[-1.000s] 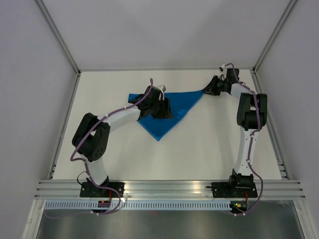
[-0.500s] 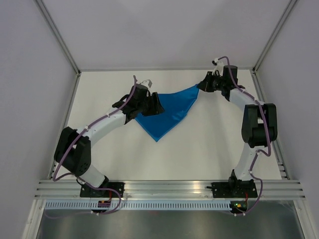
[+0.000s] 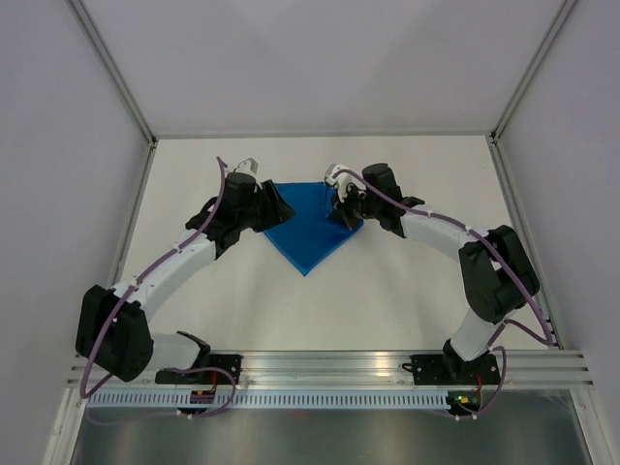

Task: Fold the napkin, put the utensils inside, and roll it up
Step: Fold the napkin

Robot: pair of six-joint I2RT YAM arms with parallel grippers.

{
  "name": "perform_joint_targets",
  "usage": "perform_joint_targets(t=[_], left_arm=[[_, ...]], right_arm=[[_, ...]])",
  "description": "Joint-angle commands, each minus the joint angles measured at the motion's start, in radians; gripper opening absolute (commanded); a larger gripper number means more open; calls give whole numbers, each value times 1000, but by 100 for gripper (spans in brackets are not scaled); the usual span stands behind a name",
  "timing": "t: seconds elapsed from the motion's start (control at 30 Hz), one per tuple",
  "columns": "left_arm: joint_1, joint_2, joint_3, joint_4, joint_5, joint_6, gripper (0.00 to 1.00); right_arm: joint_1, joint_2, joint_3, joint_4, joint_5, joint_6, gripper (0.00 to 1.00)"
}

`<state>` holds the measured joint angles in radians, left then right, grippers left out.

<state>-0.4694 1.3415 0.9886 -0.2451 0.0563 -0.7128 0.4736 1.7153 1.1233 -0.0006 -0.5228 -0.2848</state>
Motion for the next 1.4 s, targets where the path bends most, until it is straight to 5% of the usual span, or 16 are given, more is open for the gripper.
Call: perform_joint_targets(t=[0.0,0.8,1.03,1.17,1.37], left_arm=[[15,-65,-27,20,-15,-70,59],[41,-162,-128,20,-36,-82,58],[69,-182,-117,12,-32,-70,62],[78,-180,-107,9,-23,-62,63],[92,-185,-100,4,-21,-60,63]], right_arm=[[52,6,-14,4,20,-137,8],[241,170,6,-47,-3,-128,8],[249,214,43,-44,-25,-91,16],[253,230,73,-47,-58,-60,29],[258,267,136,-65,-134,-8,32]])
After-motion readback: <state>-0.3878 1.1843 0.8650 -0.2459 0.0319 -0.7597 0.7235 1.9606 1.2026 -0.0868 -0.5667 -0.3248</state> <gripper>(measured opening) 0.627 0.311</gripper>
